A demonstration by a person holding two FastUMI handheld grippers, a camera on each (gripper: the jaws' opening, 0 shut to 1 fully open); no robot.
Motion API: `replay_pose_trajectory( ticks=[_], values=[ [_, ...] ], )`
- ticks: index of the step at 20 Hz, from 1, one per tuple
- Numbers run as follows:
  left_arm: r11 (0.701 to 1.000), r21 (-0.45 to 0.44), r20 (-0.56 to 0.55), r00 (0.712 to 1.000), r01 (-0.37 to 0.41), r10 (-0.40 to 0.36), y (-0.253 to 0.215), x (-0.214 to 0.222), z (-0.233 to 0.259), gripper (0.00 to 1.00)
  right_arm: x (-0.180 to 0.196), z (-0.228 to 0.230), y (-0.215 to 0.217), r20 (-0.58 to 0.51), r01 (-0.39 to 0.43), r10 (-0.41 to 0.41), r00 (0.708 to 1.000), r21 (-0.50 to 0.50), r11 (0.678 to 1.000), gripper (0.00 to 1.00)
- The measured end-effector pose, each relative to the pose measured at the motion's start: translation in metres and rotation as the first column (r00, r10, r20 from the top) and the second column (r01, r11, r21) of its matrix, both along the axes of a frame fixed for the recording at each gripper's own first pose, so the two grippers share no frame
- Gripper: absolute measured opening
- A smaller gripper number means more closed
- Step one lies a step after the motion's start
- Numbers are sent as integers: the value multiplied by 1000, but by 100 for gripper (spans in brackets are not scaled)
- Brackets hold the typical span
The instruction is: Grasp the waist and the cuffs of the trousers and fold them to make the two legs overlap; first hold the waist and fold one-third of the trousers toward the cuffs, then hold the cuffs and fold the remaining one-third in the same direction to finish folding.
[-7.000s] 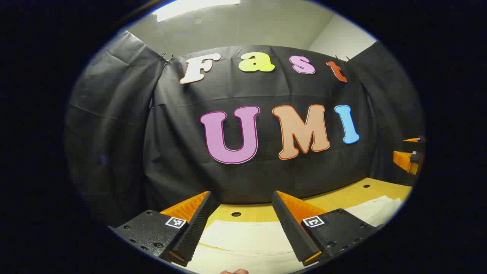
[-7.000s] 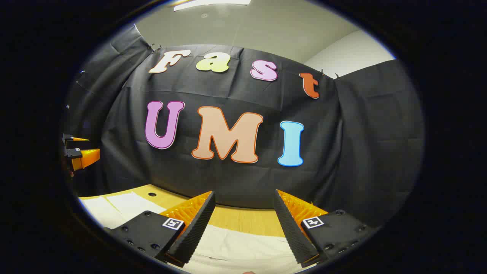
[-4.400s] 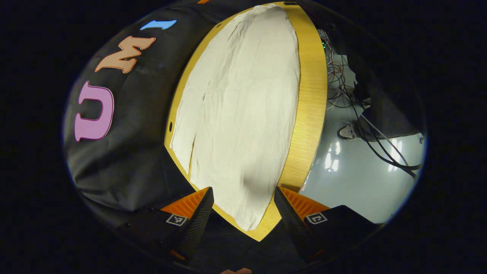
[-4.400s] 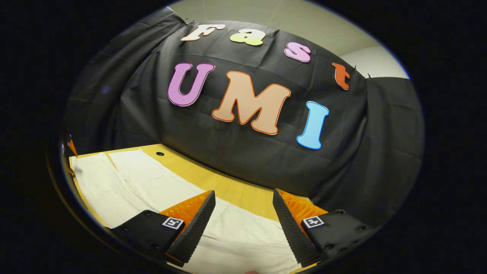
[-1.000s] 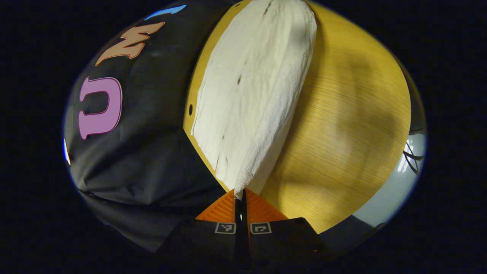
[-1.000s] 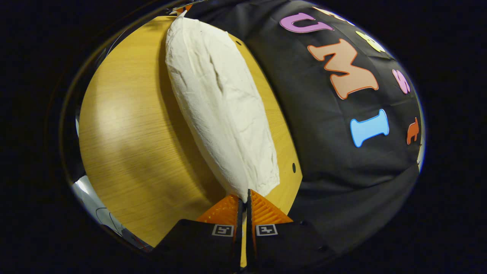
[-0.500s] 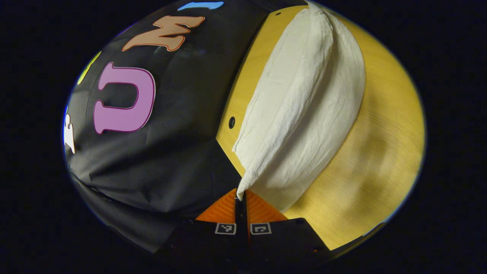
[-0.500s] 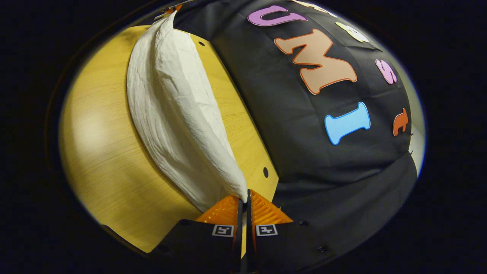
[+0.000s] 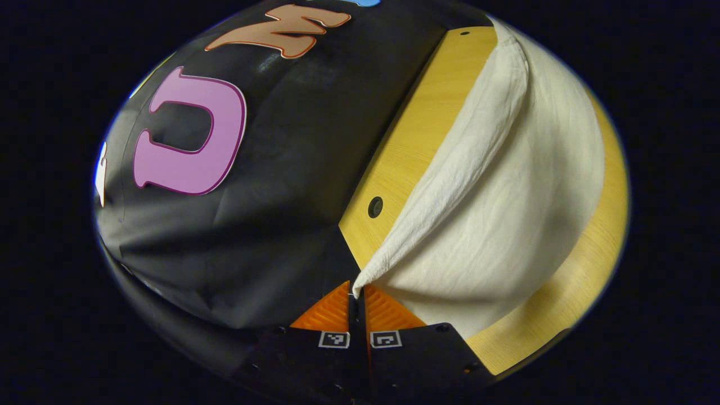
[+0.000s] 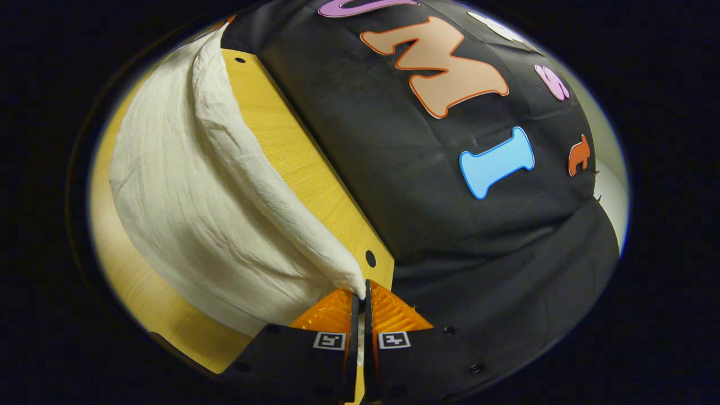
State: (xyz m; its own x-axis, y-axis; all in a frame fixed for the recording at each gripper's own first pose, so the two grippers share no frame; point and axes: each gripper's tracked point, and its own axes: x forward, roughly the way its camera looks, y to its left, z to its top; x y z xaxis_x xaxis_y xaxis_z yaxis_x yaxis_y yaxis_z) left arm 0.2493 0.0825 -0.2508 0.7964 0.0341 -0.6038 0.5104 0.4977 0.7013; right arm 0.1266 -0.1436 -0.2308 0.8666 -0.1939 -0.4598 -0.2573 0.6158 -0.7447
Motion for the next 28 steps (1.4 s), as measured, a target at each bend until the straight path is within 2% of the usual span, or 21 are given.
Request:
replay_pose_trajectory(
  ticks=[3, 5, 6, 10, 12, 15, 16, 17, 18, 19, 21, 24, 25, 26, 28],
  values=[
    [1000, 3, 24, 1000, 0, 0, -12, 27, -9, 0, 18, -16, -1, -11, 42, -42, 999, 8, 999, 10],
    [1000, 2, 33, 999, 12, -12, -22, 40, -23, 0, 22, -29, -1, -27, 62, -62, 998, 1, 998, 7],
    [1000, 2, 31, 999, 14, -14, -25, 44, -30, 0, 26, -35, -1, -31, 70, -70, 997, -1, 998, 10],
    [1000, -20, 28, 1000, -9, 9, -32, 54, -60, 0, 46, -63, 2, -52, 131, -130, 990, 24, 991, 7],
    [998, -54, 7, 1000, -30, 30, -34, 54, -74, 0, 50, -73, 7, -71, 158, -154, 986, 64, 985, 13],
    [986, -147, -22, 996, -84, 82, -41, 40, -83, 65, 50, -72, 15, -67, 174, -166, 984, 130, 976, 65],
    [980, -168, -6, 994, -104, 105, -41, 38, -77, 75, 47, -64, 16, -52, 177, -171, 984, 152, 972, 82],
    [974, -192, 14, 992, -124, 129, -40, 37, -73, 92, 44, -59, 16, -43, 188, -183, 982, 179, 966, 98],
    [965, -218, 33, 988, -143, 154, -41, 35, -63, 97, 39, -54, 15, -37, 206, -203, 979, 214, 955, 98],
    [955, -250, 49, 983, -162, 179, -41, 31, -55, 95, 32, -53, 13, -38, 227, -225, 974, 252, 941, 98],
    [926, -326, 67, 972, -190, 223, -49, 19, -35, 96, 19, -47, 6, -51, 292, -293, 955, 349, 891, 98],
    [865, -452, 60, 960, -218, 273, -65, 0, -20, 96, -3, -51, -8, -100, 403, -408, 907, 485, 776, 98],
    [833, -508, 50, 959, -217, 280, -73, -5, -13, 96, -10, -55, -16, -121, 440, -444, 888, 508, 741, 100],
    [806, -552, 50, 956, -216, 291, -78, -9, -7, 96, -17, -61, -18, -148, 471, -471, 870, 529, 705, 98],
    [757, -613, 51, 945, -225, 322, -81, -5, 7, 96, -28, -74, -21, -202, 525, -512, 835, 571, 631, 100]
  ],
)
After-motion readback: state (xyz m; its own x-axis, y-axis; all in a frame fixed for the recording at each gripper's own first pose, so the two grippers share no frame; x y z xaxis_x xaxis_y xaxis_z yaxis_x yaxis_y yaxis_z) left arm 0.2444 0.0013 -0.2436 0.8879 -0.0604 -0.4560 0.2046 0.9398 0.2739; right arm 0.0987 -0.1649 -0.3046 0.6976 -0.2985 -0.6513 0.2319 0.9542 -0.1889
